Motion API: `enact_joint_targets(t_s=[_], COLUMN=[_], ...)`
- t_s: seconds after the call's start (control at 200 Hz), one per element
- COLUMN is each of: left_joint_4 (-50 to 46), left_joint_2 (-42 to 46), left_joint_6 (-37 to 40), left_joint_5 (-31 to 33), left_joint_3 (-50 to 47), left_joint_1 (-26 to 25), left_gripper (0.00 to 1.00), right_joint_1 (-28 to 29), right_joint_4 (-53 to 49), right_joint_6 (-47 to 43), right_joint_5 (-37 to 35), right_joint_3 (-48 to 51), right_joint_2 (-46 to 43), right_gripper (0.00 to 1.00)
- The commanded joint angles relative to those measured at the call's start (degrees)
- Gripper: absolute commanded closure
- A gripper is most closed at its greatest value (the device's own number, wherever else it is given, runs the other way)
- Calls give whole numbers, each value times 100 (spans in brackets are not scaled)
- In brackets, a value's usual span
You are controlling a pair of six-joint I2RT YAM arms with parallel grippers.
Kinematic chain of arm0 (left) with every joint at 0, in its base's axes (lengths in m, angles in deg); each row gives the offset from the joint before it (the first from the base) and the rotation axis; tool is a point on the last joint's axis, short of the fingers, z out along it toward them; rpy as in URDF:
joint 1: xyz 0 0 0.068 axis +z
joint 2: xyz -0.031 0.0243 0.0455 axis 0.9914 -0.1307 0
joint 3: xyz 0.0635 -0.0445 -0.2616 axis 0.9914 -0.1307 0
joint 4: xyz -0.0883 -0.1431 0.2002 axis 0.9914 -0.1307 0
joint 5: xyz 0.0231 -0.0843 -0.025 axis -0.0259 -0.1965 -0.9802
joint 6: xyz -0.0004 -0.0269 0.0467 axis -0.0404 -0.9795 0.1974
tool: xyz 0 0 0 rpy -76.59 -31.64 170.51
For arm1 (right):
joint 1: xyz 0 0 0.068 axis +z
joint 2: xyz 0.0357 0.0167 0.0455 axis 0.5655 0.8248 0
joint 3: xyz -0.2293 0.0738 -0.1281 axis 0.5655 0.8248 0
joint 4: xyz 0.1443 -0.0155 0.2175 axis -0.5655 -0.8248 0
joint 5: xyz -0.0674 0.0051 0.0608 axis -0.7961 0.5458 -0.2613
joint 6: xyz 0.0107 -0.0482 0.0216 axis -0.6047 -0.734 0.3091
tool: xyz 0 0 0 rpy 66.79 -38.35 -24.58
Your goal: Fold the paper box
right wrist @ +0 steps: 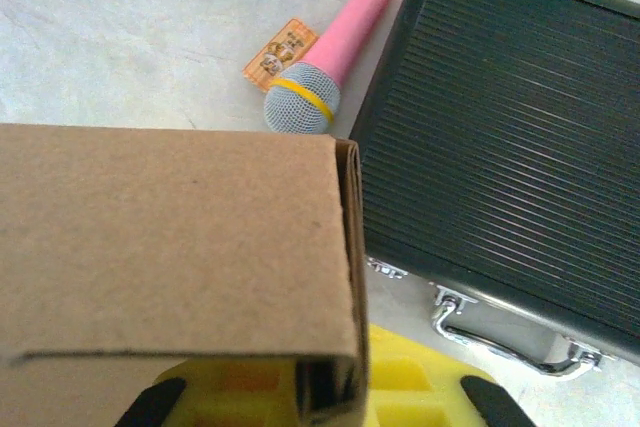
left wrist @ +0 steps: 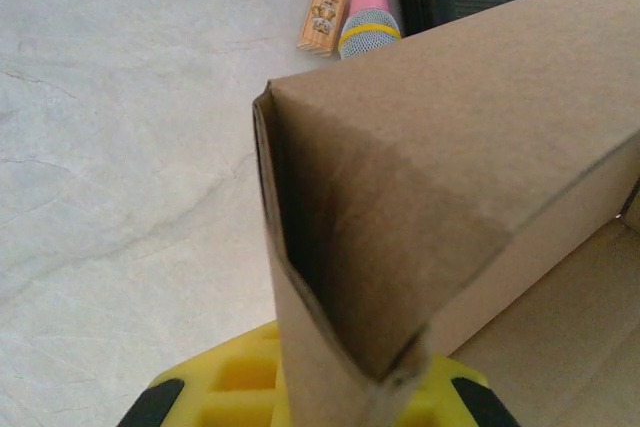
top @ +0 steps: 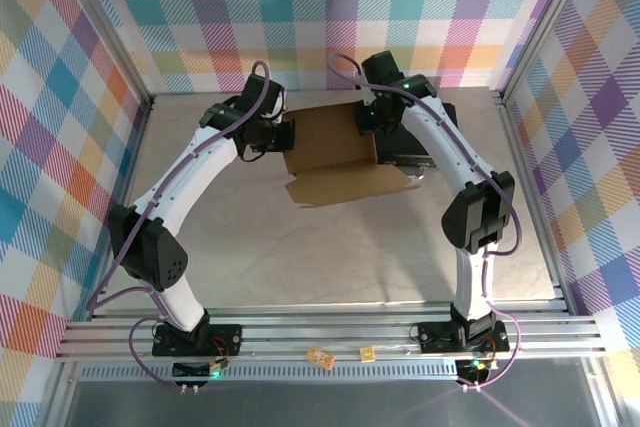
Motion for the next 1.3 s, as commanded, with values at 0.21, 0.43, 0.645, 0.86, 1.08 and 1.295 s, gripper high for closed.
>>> enact_joint_targets(t_s=[0.21,0.43,0.645,0.86,1.08,1.295], left_joint_4=[-158,-207,-332,-334,-360,-387], left_joint_2=[46,-6,-104,-171,-252,-305], left_joint_6=[45,1,54,44,62,62], left_joint_5=[-94,26,70,47,22,0], left_joint_3=[322,374,530,585,691,726], left_joint_1=[-33,-77,-59,-24,-15,-15], left_gripper=[100,100,100,100,100,100], right_joint_1=[440,680,461,93,41,19], right_joint_4=[-220,-187,-293,-209,43,51], right_joint_6=[-302,-265,-226,189,284,297], right_joint_5=[-2361,-2767,-315,1291,1200,617], right_joint_3=[-214,-289,-555,-303,527,823], right_joint_2=[80,67,-158,-510,-837,-1006], right_gripper=[100,100,63,47,45,46])
